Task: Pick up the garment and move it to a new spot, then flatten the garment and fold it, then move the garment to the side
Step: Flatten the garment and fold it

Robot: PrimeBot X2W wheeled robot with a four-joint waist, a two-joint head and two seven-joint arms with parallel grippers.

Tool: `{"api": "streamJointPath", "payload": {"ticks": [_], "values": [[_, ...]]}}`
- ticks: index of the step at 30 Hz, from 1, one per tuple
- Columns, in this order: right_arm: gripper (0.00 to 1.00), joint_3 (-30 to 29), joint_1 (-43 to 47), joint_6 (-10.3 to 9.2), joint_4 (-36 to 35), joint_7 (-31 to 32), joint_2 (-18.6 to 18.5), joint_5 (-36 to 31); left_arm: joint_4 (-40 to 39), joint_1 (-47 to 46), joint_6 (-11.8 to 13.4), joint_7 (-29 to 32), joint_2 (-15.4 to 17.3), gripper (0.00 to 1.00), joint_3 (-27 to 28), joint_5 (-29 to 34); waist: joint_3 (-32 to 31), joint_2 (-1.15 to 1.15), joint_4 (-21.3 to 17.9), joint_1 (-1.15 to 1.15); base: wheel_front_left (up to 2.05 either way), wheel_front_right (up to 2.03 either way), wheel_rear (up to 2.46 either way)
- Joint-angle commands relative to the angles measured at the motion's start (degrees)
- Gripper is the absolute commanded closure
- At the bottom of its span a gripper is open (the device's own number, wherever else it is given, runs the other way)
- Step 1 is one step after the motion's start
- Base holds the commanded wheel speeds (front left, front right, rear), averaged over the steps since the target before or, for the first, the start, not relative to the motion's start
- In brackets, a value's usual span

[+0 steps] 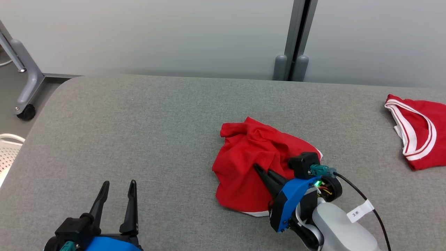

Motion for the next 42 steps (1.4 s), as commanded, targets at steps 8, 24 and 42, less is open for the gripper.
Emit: {"api": "streamJointPath", "payload": {"ticks": [8, 24, 42], "values": [[1.0, 4.55, -10.63, 0.01, -0.53, -4.72, -0.3, 3.79, 0.4, -1.77, 0.14, -0.65, 0.22, 0.0, -0.14, -0.13, 0.1, -0.01, 0.42, -0.01, 0.0, 0.0, 0.0], [1.0, 9.78, -34.51, 0.01, -3.31, -11.44, -4.01, 10.55, 2.6, -4.55, -1.27, -1.39, -0.54, 0.0, -1.03, 0.31, 0.44, -0.01, 3.63, -0.01, 0.0, 0.0, 0.0], [1.0, 7.19, -9.81, 0.01, 4.61, -10.38, -15.56, 15.14, 3.75, -3.31, -2.13, -1.83, -0.86, 0.0, 0.72, 0.64, 0.4, -0.01, -0.7, -0.01, 0.0, 0.0, 0.0]]}}
